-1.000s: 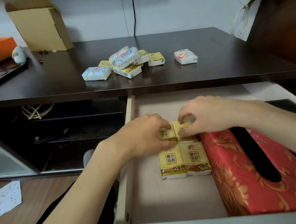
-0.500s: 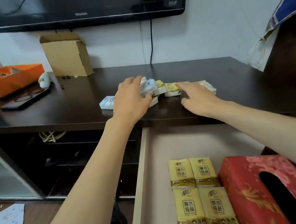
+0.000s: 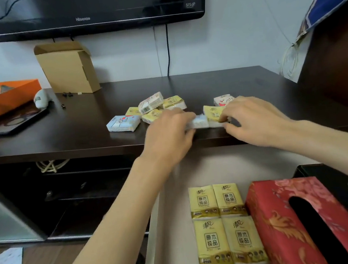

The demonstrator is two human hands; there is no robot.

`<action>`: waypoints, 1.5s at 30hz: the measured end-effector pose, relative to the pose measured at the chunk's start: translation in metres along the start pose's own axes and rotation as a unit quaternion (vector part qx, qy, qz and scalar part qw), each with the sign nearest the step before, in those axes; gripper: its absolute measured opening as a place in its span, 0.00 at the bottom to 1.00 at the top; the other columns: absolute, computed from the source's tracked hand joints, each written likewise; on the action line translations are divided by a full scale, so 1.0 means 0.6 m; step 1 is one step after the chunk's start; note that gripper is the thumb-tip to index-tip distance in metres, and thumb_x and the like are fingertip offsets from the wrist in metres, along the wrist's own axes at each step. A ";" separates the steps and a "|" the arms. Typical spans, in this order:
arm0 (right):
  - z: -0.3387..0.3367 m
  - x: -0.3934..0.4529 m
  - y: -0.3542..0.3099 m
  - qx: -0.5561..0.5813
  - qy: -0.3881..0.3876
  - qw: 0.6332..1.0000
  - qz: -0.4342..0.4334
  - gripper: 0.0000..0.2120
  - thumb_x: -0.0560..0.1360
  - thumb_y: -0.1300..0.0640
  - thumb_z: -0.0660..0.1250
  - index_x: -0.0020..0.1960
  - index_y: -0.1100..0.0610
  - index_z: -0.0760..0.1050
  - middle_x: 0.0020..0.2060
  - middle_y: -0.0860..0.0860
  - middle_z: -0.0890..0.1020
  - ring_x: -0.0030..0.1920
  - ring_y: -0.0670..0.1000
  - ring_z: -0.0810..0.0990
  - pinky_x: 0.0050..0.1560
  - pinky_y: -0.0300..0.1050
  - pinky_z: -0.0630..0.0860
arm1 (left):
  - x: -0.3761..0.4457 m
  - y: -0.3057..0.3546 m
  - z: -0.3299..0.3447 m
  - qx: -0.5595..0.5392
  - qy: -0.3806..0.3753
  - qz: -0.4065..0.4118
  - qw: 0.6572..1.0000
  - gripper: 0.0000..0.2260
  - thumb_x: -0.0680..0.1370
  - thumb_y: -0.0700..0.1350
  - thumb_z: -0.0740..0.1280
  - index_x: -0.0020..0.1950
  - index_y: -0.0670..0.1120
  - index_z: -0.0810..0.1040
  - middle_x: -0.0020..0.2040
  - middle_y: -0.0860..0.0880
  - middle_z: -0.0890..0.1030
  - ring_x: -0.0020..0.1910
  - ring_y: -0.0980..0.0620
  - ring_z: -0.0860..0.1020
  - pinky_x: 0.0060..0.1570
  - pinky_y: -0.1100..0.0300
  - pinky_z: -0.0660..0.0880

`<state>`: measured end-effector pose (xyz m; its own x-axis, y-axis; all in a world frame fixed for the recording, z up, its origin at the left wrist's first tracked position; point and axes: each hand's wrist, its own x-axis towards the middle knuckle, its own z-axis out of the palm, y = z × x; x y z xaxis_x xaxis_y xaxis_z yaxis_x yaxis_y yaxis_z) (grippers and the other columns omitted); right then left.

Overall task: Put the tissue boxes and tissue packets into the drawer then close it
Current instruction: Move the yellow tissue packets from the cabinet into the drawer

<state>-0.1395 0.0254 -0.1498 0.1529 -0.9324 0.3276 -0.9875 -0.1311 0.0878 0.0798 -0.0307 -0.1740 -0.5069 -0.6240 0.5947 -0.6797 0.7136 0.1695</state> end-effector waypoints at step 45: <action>0.045 -0.014 0.085 0.415 -0.045 0.893 0.168 0.30 0.70 0.56 0.80 0.71 0.51 0.78 0.68 0.50 0.78 0.64 0.51 0.78 0.59 0.41 0.73 | 0.189 -0.017 0.006 0.034 -0.327 -0.081 0.941 0.27 0.73 0.49 0.75 0.71 0.47 0.75 0.68 0.46 0.77 0.65 0.44 0.73 0.63 0.52 0.71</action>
<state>-0.1923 0.0173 -0.1733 -0.1242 -0.9845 0.1238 -0.6714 -0.0085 -0.7410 0.0275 -0.1096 -0.1110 -0.5972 -0.8005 -0.0498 -0.7966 0.5848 0.1530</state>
